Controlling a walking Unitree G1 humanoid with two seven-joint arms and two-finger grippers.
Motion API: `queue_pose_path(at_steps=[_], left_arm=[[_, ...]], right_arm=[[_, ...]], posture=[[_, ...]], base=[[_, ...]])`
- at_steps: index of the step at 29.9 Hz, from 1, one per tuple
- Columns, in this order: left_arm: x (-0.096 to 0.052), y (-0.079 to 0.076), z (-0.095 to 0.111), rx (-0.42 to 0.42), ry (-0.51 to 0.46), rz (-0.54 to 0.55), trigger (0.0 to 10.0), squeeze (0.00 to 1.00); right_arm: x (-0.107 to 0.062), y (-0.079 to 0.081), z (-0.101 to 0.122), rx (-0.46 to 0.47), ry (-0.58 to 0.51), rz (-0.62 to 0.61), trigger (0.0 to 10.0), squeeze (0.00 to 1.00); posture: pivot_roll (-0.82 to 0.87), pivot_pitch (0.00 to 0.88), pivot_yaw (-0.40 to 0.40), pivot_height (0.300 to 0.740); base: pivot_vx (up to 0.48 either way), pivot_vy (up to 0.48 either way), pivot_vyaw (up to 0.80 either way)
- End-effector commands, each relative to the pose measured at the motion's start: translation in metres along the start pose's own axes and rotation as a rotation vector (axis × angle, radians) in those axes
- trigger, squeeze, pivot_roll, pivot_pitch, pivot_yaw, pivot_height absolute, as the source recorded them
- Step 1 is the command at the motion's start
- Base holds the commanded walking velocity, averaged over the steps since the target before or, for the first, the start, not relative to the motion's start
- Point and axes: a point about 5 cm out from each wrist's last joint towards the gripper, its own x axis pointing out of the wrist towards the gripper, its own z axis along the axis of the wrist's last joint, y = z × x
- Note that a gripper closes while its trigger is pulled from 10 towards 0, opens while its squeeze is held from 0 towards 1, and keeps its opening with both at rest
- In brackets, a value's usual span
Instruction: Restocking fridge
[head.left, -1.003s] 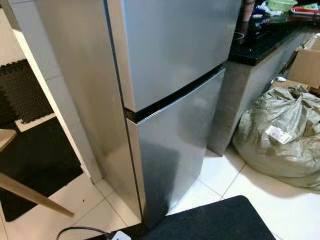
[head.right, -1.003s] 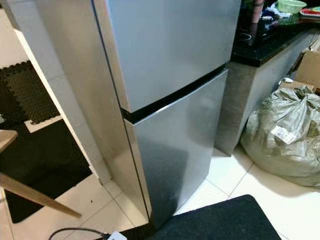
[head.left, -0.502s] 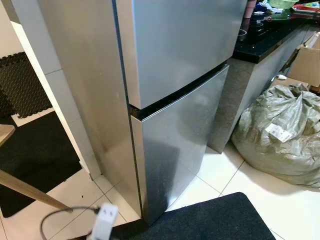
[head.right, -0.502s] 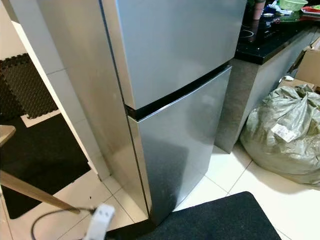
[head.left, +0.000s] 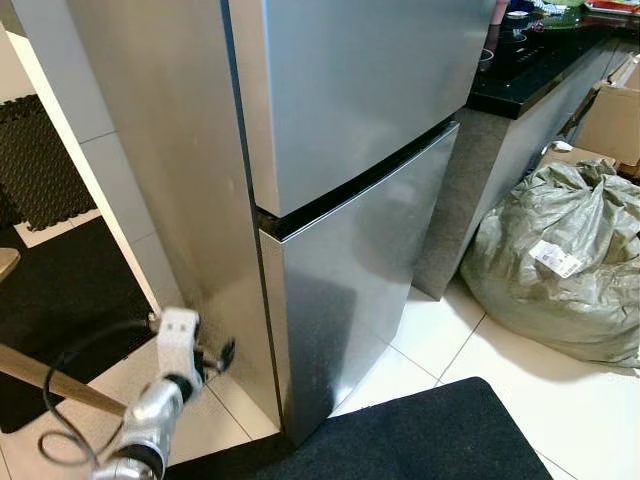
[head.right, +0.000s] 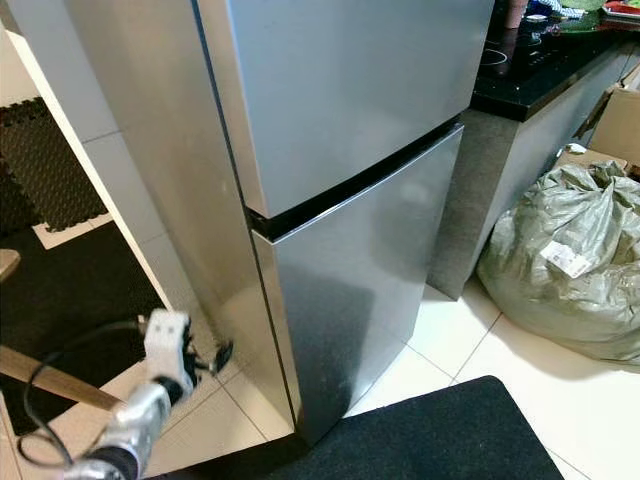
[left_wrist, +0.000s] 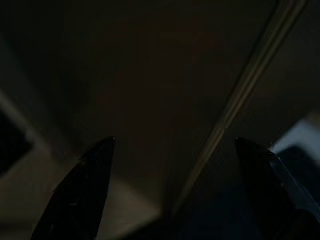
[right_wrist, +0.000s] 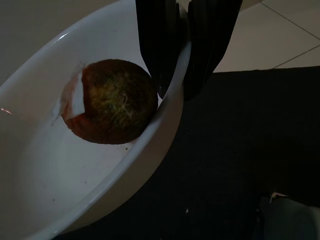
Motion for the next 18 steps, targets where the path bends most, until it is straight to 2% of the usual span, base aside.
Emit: queue_pose_path(at_steps=[1, 3, 5, 9, 12, 15, 18], left_arm=[[0.005, 0.005, 0.025, 0.026, -0.104, -0.077, 10.0, 0.0], [0.012, 0.002, 0.046, 0.069, -0.181, -0.135, 10.0, 0.0], [0.013, 0.001, 0.051, 0.086, -0.2, -0.146, 10.0, 0.0], [0.023, -0.009, 0.08, 0.165, -0.311, -0.203, 10.0, 0.0], [0.024, -0.009, 0.083, 0.169, -0.321, -0.211, 10.0, 0.0], [0.031, -0.021, 0.102, 0.239, -0.382, -0.263, 10.0, 0.0], [0.033, -0.024, 0.102, 0.225, -0.379, -0.28, 10.0, 0.0]], right_arm=[[0.0, 0.003, -0.001, -0.005, 0.006, 0.008, 10.0, 0.0], [0.0, 0.004, -0.001, -0.005, 0.009, 0.01, 10.0, 0.0], [0.0, 0.004, -0.001, -0.005, 0.011, 0.012, 10.0, 0.0], [0.0, 0.006, -0.002, 0.002, 0.012, 0.015, 10.0, 0.0], [0.0, 0.006, -0.002, 0.003, 0.012, 0.016, 10.0, 0.0], [0.0, 0.007, -0.001, 0.002, 0.012, 0.017, 10.0, 0.0], [0.0, 0.008, -0.001, 0.003, 0.013, 0.016, 10.0, 0.0]], posture=[[-0.14, 0.029, 0.027, 0.74], [-0.13, 0.032, 0.03, 0.74], [-0.13, 0.032, 0.03, 0.74], [-0.14, 0.031, 0.034, 0.74], [-0.14, 0.031, 0.034, 0.74], [-0.13, 0.03, 0.035, 0.74], [-0.13, 0.03, 0.035, 0.74]], base=[[0.0, 0.0, 0.0], [0.0, 0.0, 0.0], [0.0, 0.0, 0.0], [0.0, 0.0, 0.0], [0.0, 0.0, 0.0], [0.0, 0.0, 0.0], [0.0, 0.0, 0.0]])
